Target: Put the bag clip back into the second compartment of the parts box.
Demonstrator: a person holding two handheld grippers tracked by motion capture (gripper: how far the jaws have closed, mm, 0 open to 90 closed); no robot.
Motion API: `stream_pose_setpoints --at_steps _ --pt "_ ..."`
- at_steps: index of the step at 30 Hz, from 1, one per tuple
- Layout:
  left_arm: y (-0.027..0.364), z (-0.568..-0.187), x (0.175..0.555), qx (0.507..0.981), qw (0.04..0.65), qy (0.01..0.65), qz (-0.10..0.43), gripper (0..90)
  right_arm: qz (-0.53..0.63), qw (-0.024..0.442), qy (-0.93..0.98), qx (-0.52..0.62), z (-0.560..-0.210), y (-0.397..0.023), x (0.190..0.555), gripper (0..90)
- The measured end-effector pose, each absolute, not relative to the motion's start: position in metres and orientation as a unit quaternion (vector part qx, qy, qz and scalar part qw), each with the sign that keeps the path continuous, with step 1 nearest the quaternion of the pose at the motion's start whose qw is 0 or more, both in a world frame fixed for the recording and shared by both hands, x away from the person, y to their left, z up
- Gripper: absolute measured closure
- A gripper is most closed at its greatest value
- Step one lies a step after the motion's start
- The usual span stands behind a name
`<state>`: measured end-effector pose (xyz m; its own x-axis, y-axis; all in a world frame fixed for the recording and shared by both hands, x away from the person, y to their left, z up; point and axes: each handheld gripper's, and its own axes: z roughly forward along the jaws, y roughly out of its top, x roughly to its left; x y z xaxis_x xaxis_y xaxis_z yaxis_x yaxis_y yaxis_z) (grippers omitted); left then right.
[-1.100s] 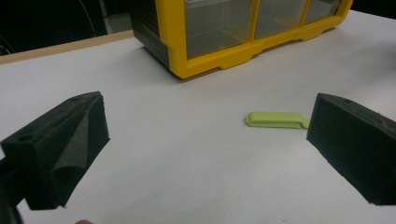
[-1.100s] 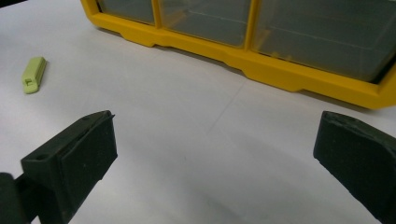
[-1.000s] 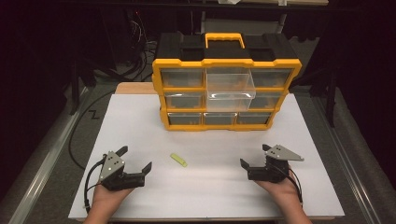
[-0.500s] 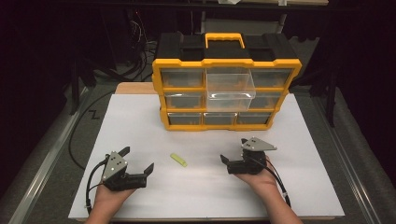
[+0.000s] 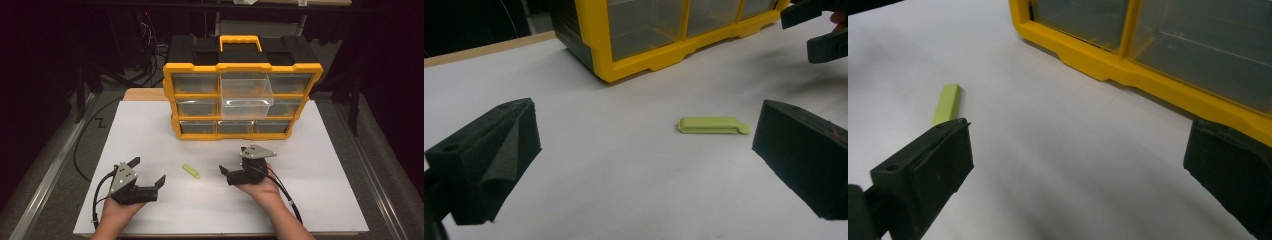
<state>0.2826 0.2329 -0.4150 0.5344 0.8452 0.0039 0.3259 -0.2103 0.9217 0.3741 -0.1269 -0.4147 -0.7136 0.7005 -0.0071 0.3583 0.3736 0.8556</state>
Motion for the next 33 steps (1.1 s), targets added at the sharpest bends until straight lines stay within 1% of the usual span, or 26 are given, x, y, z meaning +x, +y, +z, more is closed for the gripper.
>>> stream_pose_setpoints --at_steps 8,16,21,23,28,31,32,33 --pt "0.235 -0.414 0.282 0.727 0.486 0.403 0.269 0.3 0.445 0.184 0.821 0.306 -0.415 -0.103 0.379 0.1" --pt "0.235 -0.414 0.283 0.728 0.487 0.400 0.269 0.3 0.447 0.168 0.830 0.290 -0.414 -0.083 0.380 0.2" --pt "0.236 -0.414 0.282 0.727 0.489 0.399 0.270 0.3 0.441 0.166 0.835 0.285 -0.417 -0.072 0.381 0.7" --pt "0.237 -0.414 0.282 0.726 0.490 0.400 0.270 0.3 0.443 0.157 0.835 0.286 -0.417 -0.067 0.382 1.6" --pt "0.236 -0.413 0.281 0.726 0.493 0.396 0.270 0.3 0.447 0.139 0.837 0.281 -0.419 -0.054 0.383 5.6" --pt "0.238 -0.413 0.281 0.724 0.499 0.395 0.268 0.3 0.448 0.124 0.841 0.278 -0.420 -0.047 0.382 16.1" --pt "0.238 -0.413 0.281 0.724 0.500 0.395 0.264 0.3 0.448 0.121 0.842 0.275 -0.421 -0.045 0.382 17.5" --pt "0.238 -0.413 0.281 0.725 0.499 0.395 0.262 0.3 0.445 0.119 0.844 0.274 -0.421 -0.044 0.382 20.8"
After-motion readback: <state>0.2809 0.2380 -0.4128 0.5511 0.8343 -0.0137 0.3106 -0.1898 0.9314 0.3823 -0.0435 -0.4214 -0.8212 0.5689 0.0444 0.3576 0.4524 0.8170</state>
